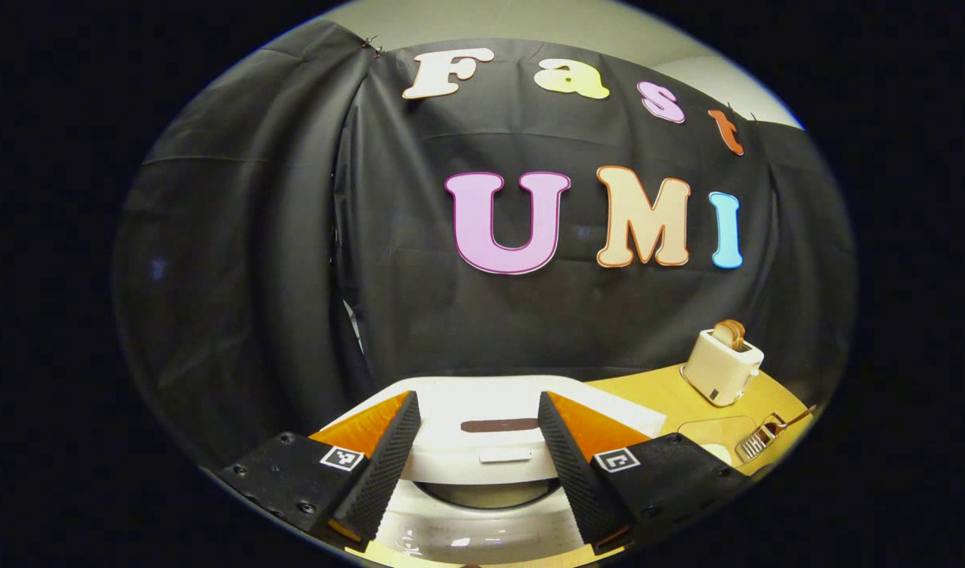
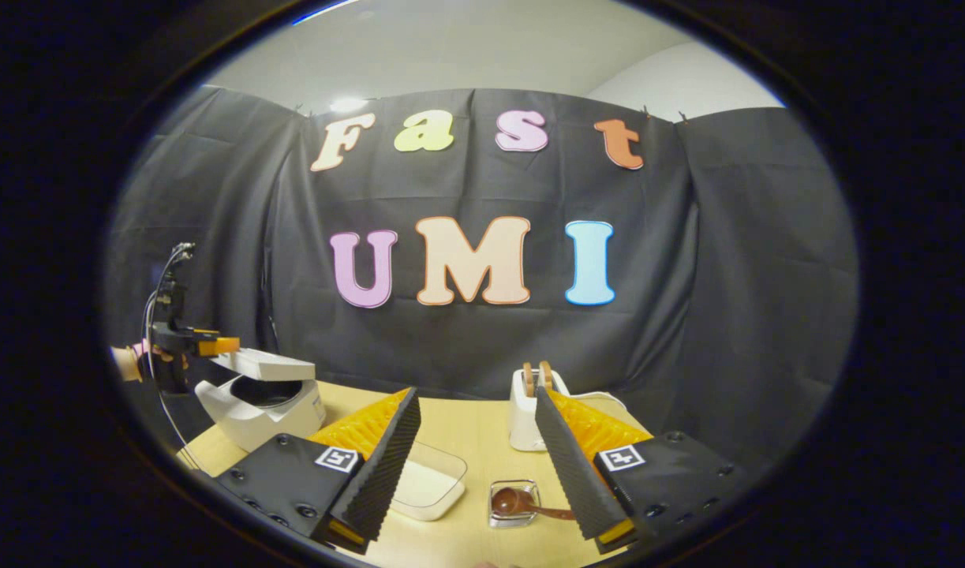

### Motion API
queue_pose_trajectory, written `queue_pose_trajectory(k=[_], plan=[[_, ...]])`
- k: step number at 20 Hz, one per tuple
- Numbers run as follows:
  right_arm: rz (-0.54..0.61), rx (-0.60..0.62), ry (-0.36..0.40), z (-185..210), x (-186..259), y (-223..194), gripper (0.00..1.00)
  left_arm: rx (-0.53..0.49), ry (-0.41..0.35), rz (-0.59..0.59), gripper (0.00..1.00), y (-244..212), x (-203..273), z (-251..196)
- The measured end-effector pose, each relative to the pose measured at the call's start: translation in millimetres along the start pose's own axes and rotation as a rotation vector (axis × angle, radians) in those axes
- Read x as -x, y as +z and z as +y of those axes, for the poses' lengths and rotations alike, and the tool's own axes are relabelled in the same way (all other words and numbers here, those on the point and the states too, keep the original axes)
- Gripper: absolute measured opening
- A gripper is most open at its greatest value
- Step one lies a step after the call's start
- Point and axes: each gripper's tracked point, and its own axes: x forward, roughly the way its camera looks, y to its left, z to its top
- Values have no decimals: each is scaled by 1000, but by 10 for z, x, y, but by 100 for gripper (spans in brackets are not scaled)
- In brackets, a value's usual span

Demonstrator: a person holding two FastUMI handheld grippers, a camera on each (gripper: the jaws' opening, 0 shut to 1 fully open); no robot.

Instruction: Close the left gripper, press the button to open the rice cooker; take a wooden spoon from the chopstick holder with the right hand, scoop a spoonful of rice and pour it into the rice cooker, then put the wooden spoon back into the chopstick holder.

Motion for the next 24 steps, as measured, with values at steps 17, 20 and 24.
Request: queue_pose_trajectory(k=[17,20,24], plan=[[61,-134,-3,282,59,-191,92,26,34,118,92,-873,80,-3],[52,-111,-4,343,81,-183,92,33,33,77,91,-857,78,-3],[40,-93,4,429,99,-158,96,0,6,64,91,-835,83,-17]])
